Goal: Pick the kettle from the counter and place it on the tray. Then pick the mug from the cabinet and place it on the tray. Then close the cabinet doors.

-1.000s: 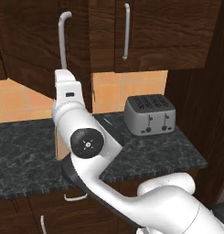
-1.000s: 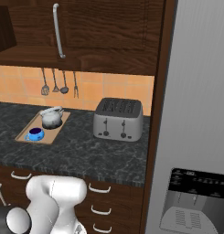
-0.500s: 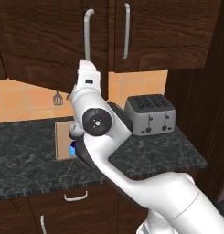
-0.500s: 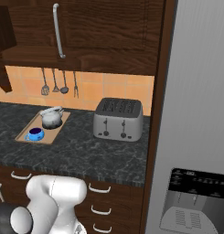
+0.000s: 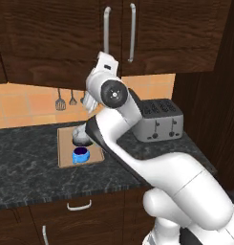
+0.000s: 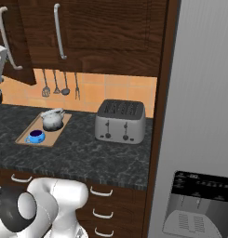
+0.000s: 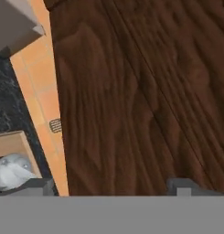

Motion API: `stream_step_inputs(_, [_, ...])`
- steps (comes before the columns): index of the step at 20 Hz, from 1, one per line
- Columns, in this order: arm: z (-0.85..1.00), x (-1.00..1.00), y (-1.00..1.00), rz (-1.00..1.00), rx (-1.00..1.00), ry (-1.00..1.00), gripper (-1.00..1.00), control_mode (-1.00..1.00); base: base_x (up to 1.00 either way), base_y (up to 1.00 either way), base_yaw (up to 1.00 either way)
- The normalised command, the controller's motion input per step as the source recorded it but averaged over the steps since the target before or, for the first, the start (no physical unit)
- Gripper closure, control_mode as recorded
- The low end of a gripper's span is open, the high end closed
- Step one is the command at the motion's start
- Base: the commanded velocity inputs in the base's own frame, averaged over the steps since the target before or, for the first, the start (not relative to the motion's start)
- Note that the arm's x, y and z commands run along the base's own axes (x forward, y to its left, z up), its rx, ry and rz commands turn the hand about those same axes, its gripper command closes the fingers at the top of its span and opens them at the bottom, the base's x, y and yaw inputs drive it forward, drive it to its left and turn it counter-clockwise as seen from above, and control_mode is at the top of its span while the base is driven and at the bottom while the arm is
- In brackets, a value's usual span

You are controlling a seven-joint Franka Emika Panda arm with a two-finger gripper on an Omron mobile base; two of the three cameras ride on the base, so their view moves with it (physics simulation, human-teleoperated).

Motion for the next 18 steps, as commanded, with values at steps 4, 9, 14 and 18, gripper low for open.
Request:
stream_step_inputs(4, [-0.01,0.96,-0.35,0.0,0.12,0.16,-1.0,-1.0,0.0,0.0,0.0])
stream_step_inputs(9, [-0.03,0.99,-0.24,-0.01,0.02,0.18,-1.0,-1.0,0.0,0.0,0.0])
stream_step_inputs(14, [-0.1,0.87,-0.06,0.0,0.0,0.13,-1.0,-1.0,0.0,0.0,0.0])
stream_step_inputs(18, [-0.23,0.68,0.0,0.0,0.0,0.01,-1.0,-1.0,0.0,0.0,0.0])
